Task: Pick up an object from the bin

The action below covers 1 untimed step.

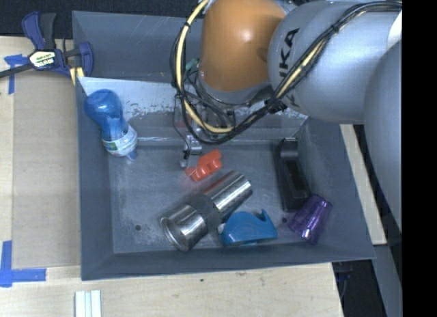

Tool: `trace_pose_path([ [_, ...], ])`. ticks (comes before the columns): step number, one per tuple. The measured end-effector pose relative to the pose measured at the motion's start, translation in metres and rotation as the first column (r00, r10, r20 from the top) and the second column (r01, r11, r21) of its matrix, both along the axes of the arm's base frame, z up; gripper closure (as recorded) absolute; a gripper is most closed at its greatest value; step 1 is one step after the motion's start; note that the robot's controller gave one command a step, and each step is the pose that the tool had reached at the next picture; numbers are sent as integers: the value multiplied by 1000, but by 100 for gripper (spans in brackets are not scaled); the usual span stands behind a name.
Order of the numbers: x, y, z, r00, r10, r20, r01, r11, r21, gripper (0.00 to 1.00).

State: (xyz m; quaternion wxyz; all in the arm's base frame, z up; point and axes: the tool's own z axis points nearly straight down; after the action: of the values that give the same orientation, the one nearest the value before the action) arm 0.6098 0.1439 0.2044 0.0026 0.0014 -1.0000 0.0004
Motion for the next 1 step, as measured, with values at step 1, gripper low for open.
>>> trace_pose_path([
  [1,2,-1,5,1000,-2,9,2,1000,2,0],
])
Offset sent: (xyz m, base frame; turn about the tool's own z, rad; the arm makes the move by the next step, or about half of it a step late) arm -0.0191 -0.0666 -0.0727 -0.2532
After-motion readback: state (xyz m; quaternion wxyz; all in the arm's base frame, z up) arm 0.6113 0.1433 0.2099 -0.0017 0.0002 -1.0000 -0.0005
